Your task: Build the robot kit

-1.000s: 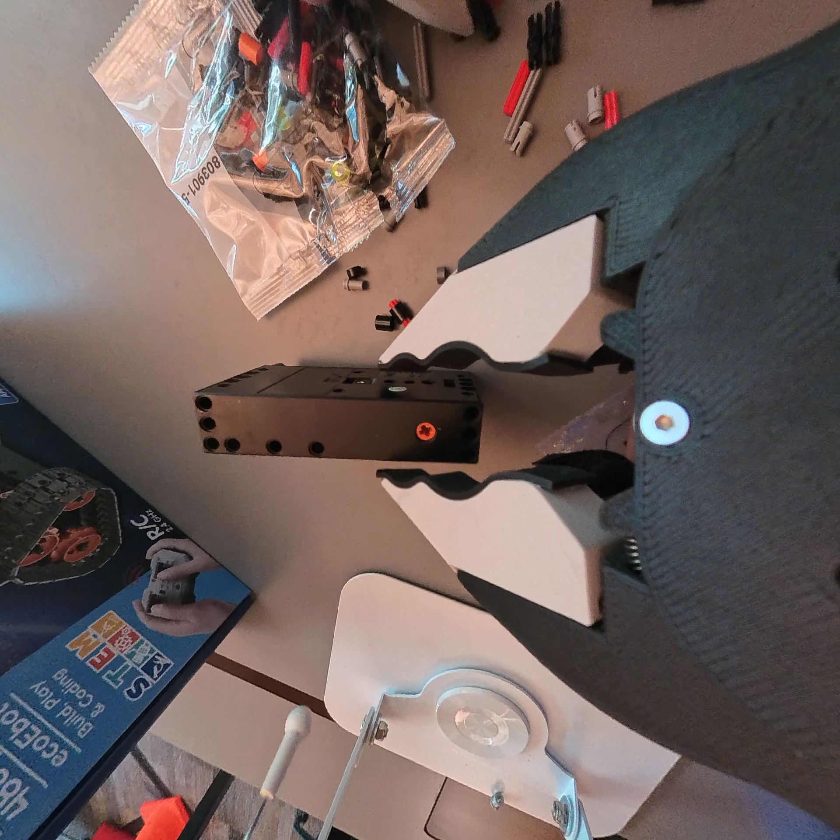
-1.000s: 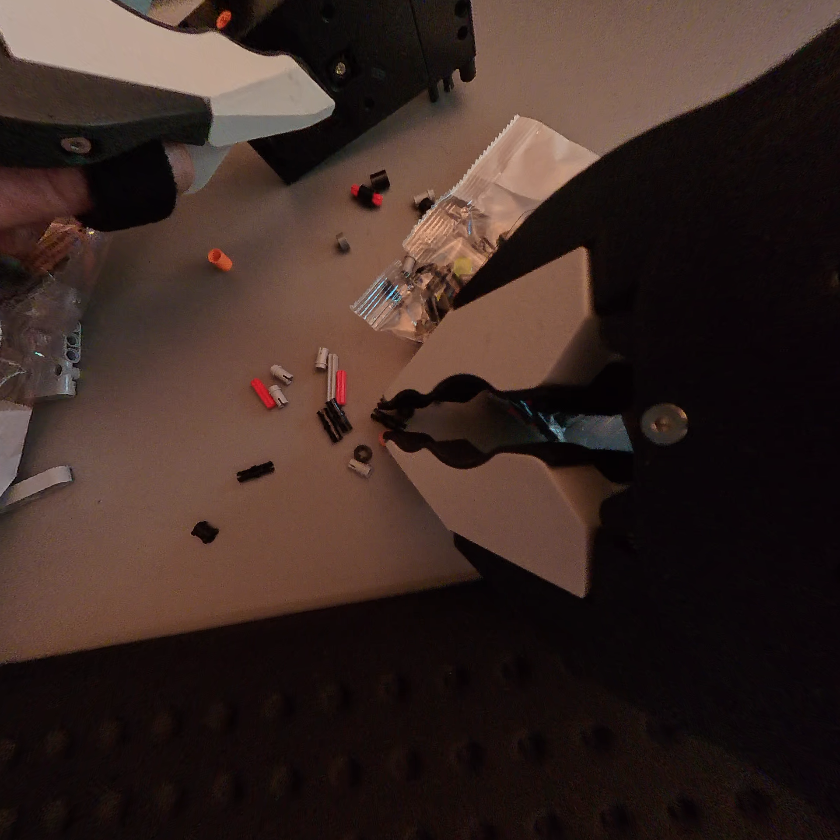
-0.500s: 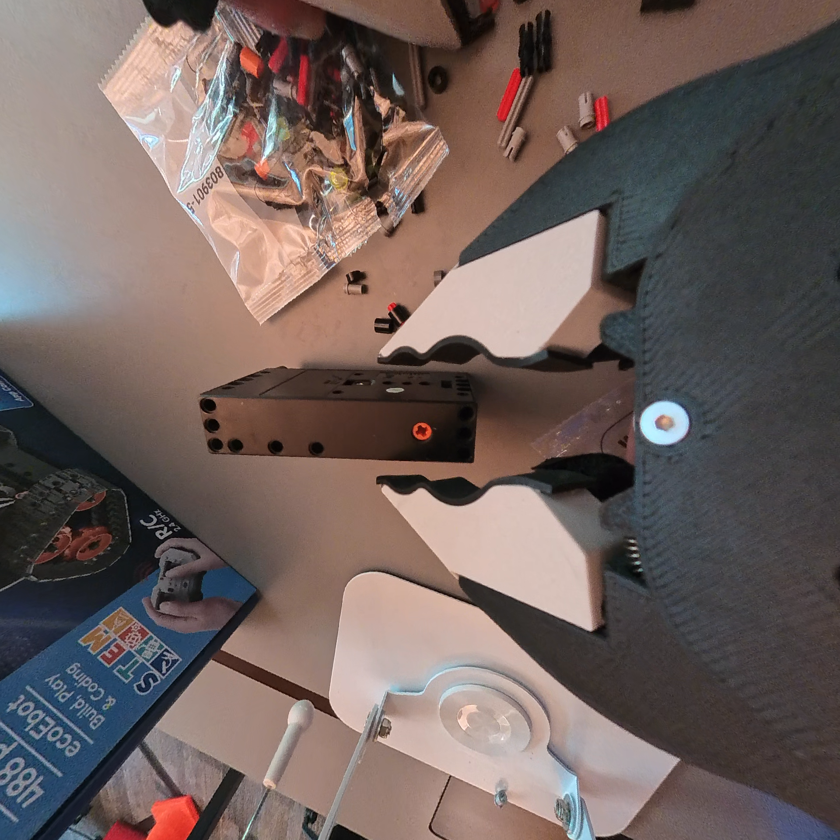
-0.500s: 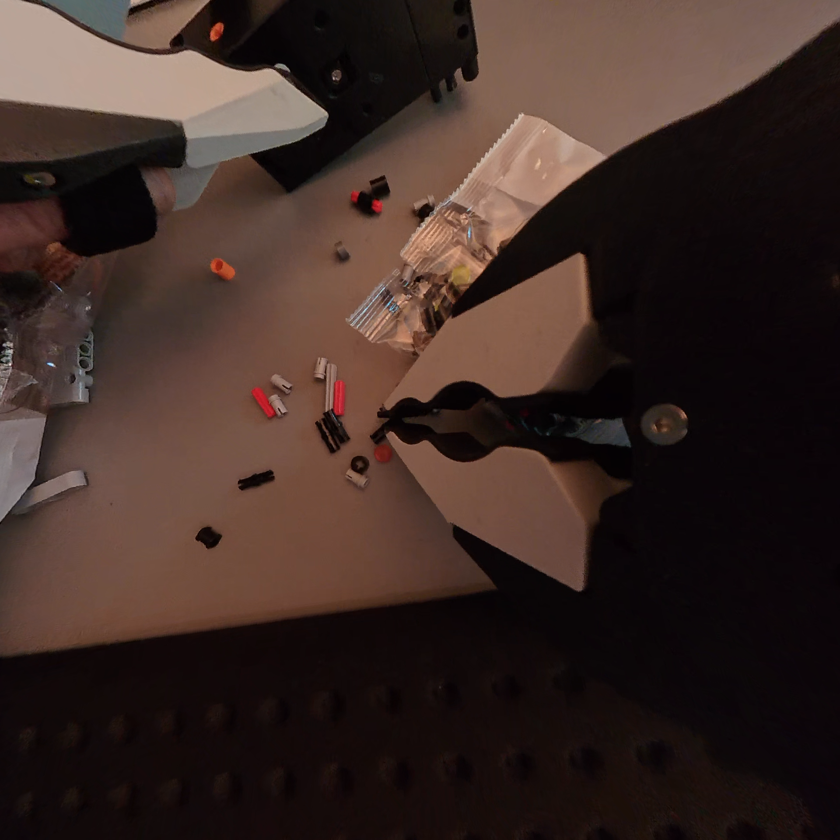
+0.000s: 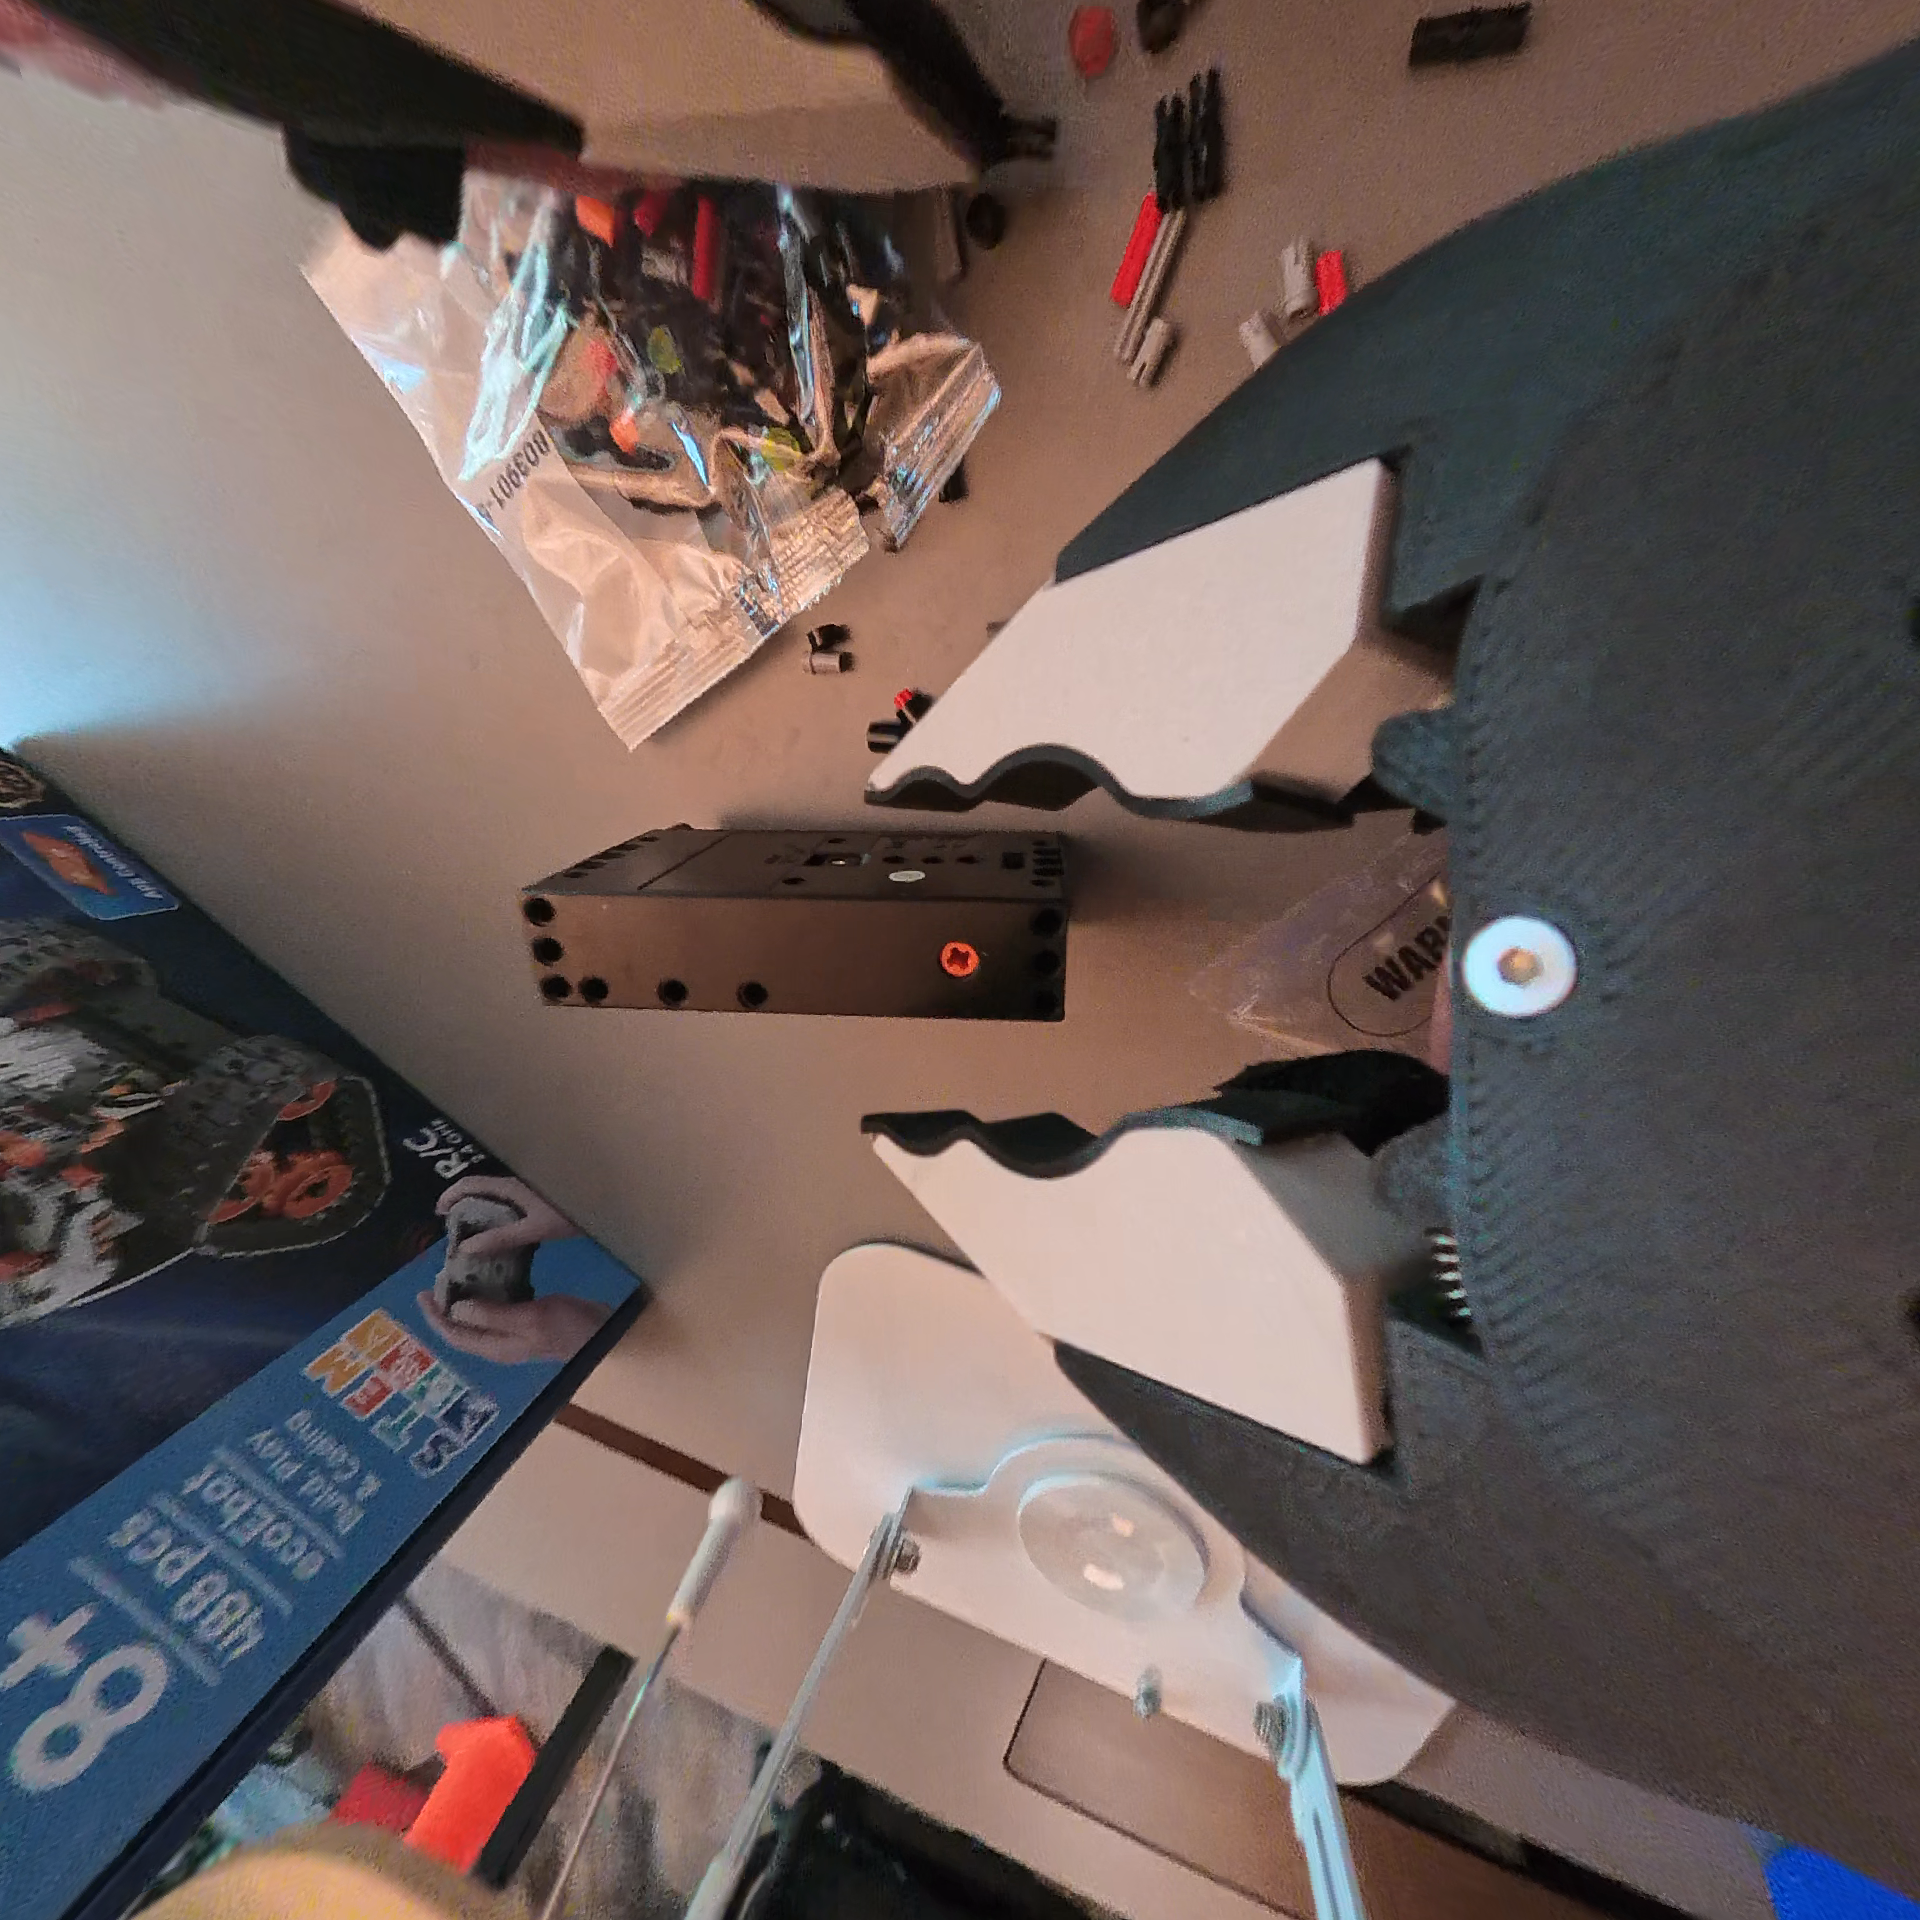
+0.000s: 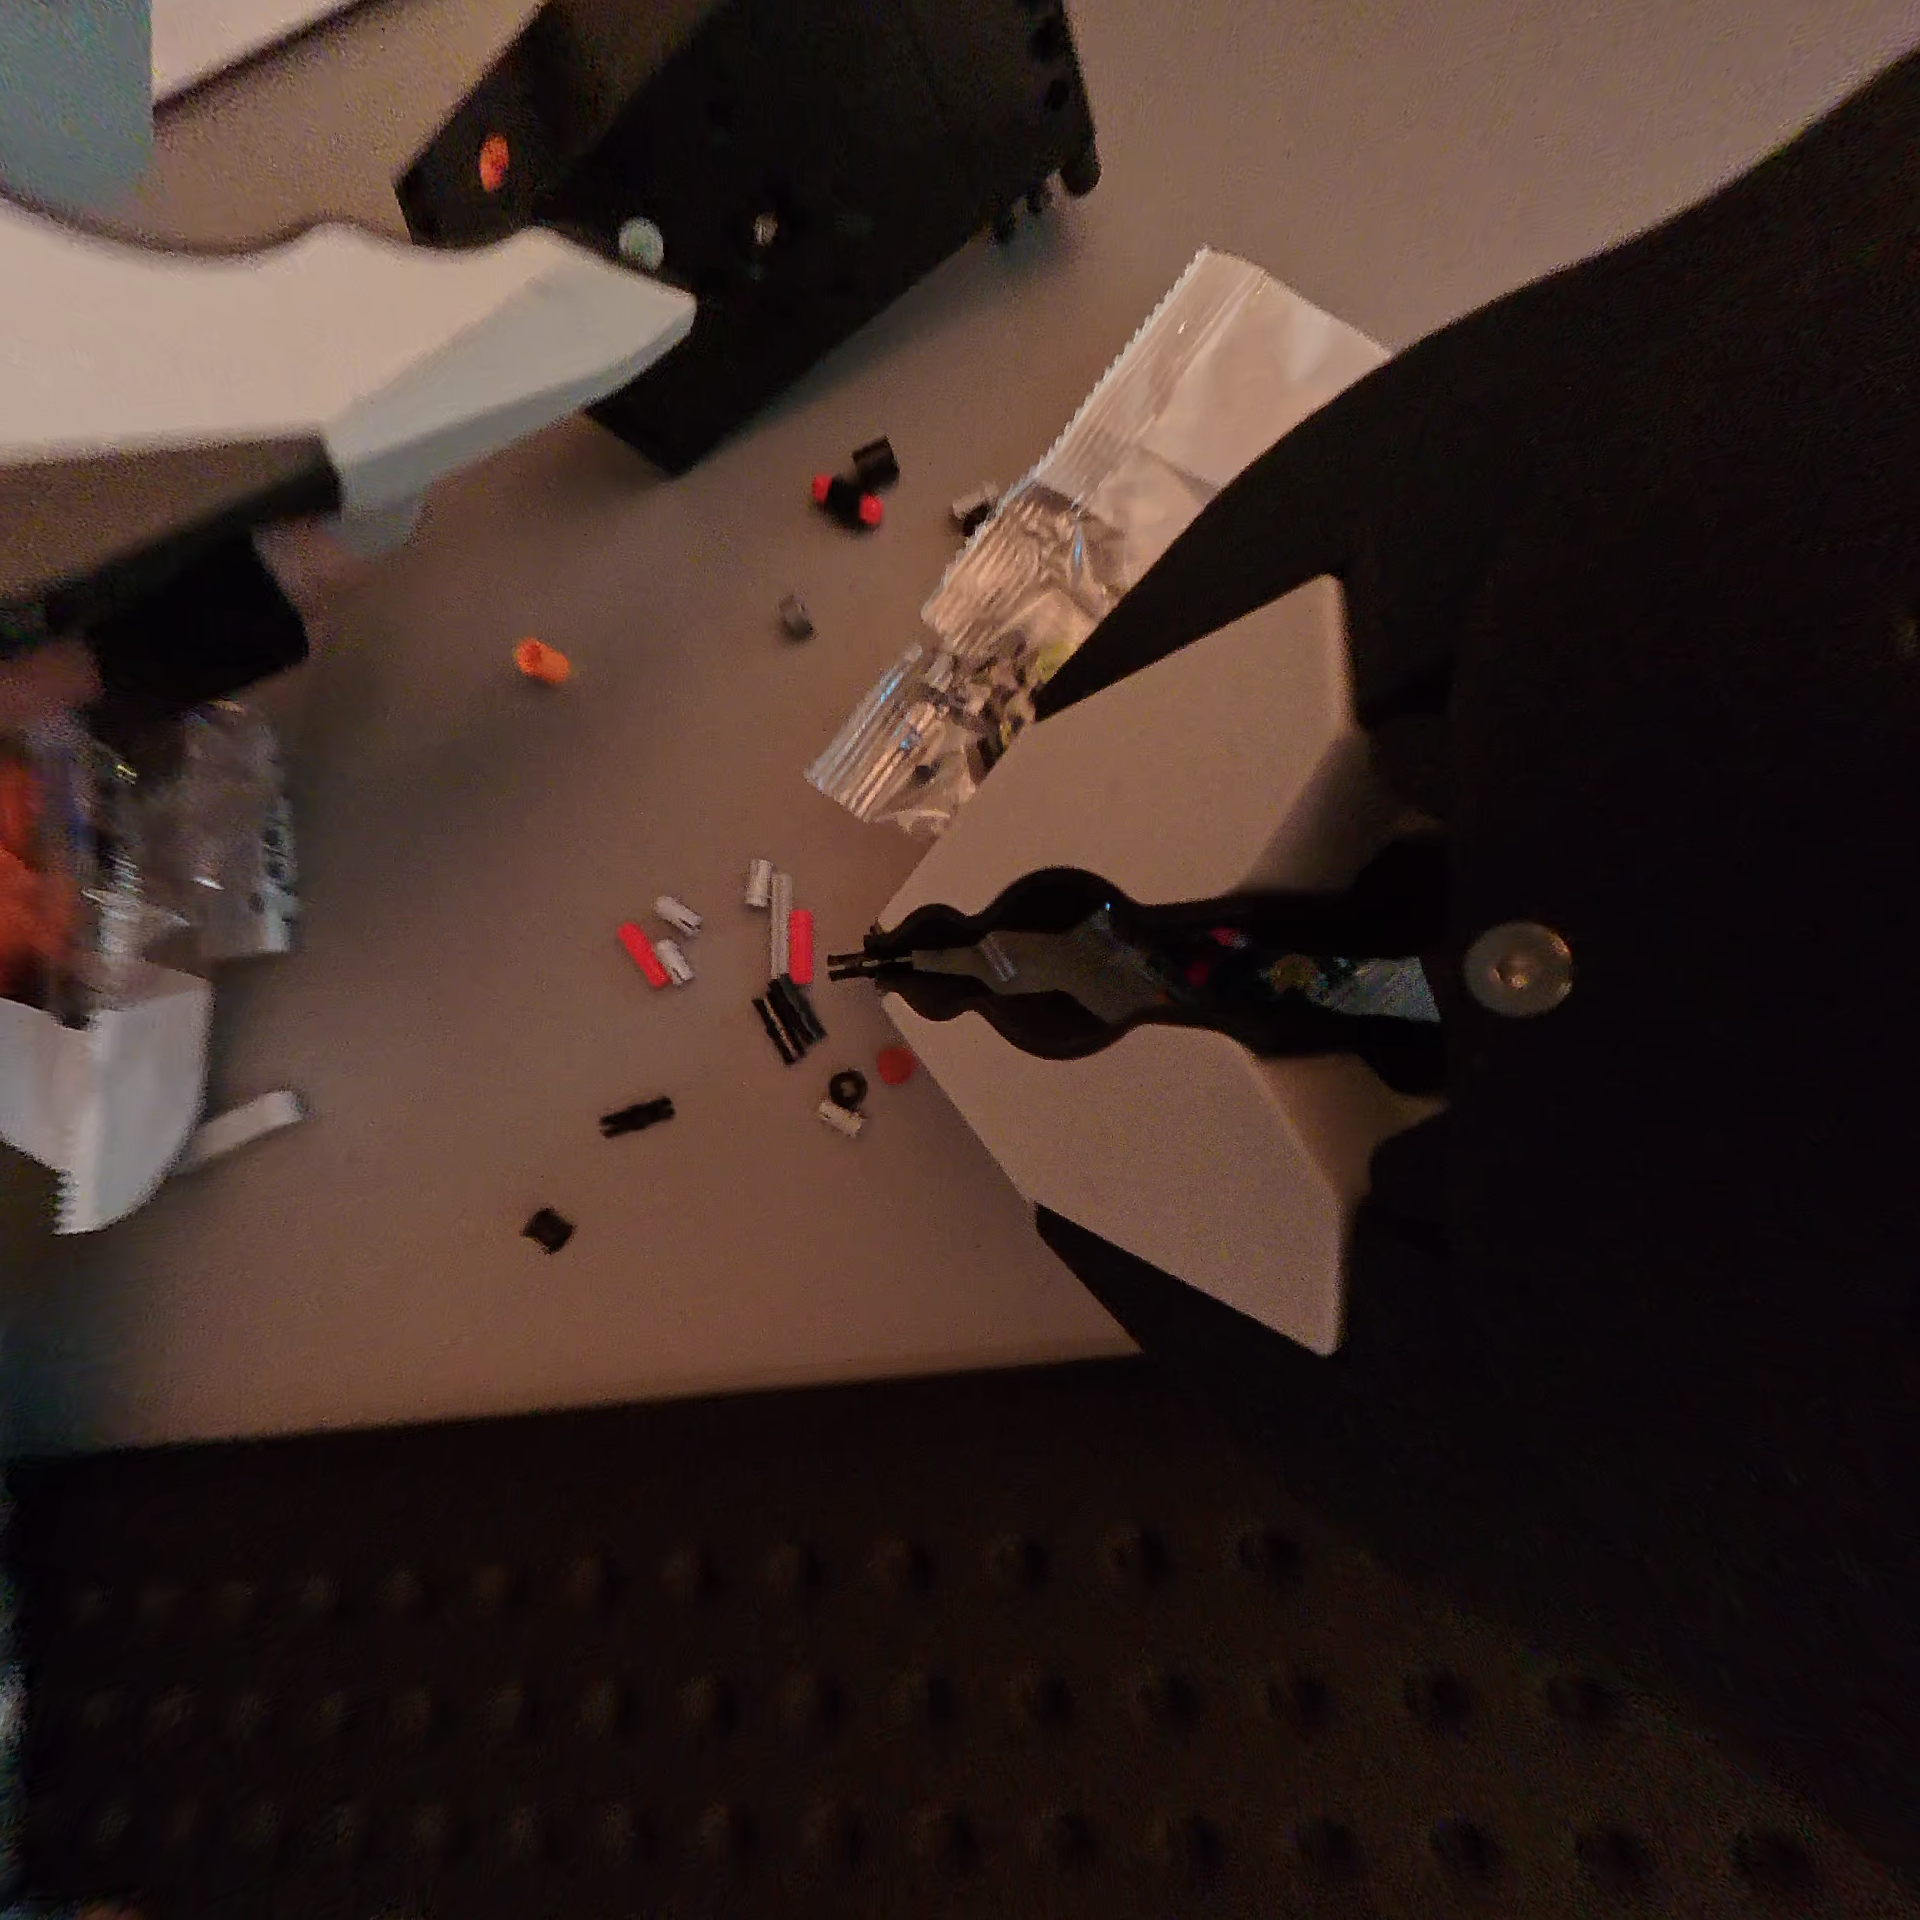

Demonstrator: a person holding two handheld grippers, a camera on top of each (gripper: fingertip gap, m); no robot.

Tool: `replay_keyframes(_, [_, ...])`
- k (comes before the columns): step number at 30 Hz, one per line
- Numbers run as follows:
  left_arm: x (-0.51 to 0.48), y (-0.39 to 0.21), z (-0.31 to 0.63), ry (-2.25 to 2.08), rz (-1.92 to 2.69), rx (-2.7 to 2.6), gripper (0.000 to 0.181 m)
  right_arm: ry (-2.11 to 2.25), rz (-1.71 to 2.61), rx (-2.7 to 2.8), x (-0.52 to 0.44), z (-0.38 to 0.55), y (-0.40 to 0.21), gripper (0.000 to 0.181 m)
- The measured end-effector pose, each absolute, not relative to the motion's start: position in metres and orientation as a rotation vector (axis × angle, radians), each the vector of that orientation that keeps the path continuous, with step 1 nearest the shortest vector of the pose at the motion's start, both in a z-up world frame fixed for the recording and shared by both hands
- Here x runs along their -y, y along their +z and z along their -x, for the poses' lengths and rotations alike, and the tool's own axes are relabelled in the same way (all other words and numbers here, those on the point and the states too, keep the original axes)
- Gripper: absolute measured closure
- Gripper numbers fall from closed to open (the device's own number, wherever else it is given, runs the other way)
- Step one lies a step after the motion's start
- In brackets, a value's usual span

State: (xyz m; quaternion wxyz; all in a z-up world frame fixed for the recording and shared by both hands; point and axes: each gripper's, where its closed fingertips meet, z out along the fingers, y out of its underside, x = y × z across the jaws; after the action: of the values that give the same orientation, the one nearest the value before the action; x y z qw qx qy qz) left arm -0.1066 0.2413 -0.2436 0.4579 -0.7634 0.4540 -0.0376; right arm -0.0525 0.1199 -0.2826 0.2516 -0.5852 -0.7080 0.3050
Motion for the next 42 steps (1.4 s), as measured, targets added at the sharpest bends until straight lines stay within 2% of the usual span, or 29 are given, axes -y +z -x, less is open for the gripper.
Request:
replay_keyframes(3, [-0.229,-0.222,0.102,-0.060,1.759,-1.175,0.126,0.934,1.610,1.801,-0.134,0.050,-0.255,0.179])
replay_keyframes(10, [-0.184,-0.189,0.059,-0.029,1.419,-1.378,0.145,1.129,1.624,1.608,-0.170,0.043,-0.200,0.180])
replay_keyframes(21, [-0.181,-0.190,0.035,0.145,1.249,-1.427,0.177,1.228,1.653,1.593,-0.177,0.037,-0.192,0.180])
replay_keyframes(38, [-0.180,-0.156,0.028,0.072,1.167,-1.226,0.180,1.473,1.492,1.345,-0.180,0.032,-0.155,0.172])
replay_keyframes(42, [-0.179,-0.154,0.026,0.076,1.154,-1.211,0.180,1.516,1.447,1.323,-0.177,0.031,-0.146,0.181])
